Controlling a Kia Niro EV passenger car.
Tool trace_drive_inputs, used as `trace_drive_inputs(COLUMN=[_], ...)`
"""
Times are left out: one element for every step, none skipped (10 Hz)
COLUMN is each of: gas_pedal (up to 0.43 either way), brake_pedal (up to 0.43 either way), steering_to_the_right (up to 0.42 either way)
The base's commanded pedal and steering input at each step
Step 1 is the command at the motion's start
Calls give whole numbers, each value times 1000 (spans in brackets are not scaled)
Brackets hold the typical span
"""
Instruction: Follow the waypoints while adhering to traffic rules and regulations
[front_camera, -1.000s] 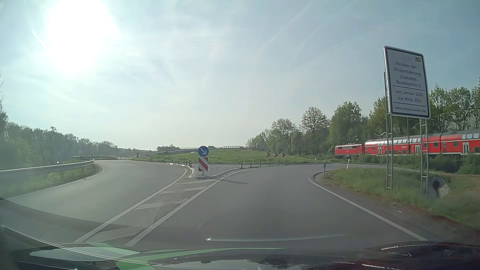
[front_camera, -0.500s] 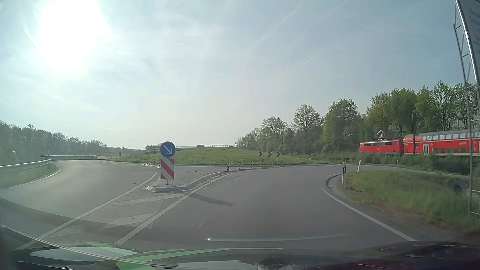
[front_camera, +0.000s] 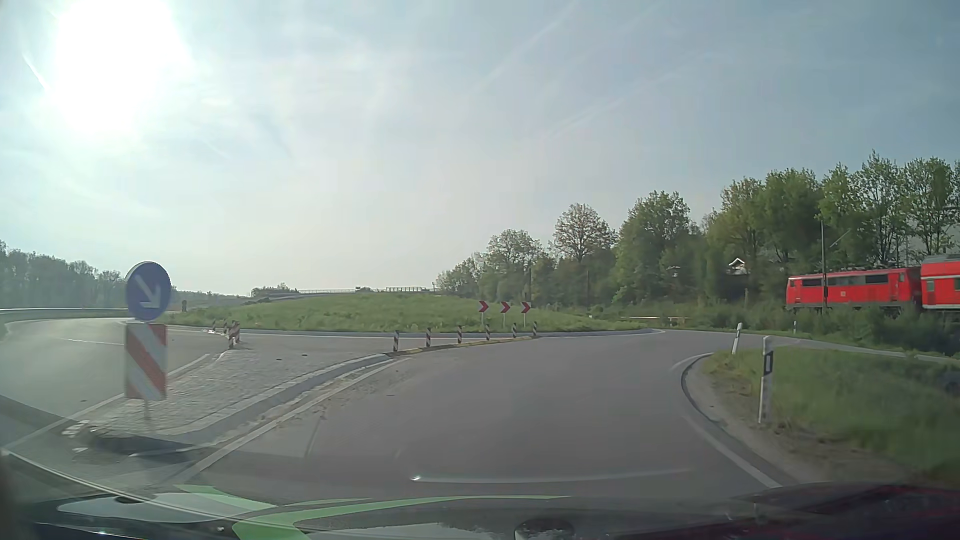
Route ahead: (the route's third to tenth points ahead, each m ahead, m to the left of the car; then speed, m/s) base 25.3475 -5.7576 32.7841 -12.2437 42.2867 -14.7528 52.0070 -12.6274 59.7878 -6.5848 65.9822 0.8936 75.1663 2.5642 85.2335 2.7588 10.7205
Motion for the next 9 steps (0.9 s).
trace_drive_inputs(gas_pedal=[8, 8, 8, 8, 8, 20, 20, 28, 39], brake_pedal=[0, 0, 0, 0, 0, 0, 0, 0, 0], steering_to_the_right=[83, 92, 100, 109, 114, 119, 121, 122, 122])
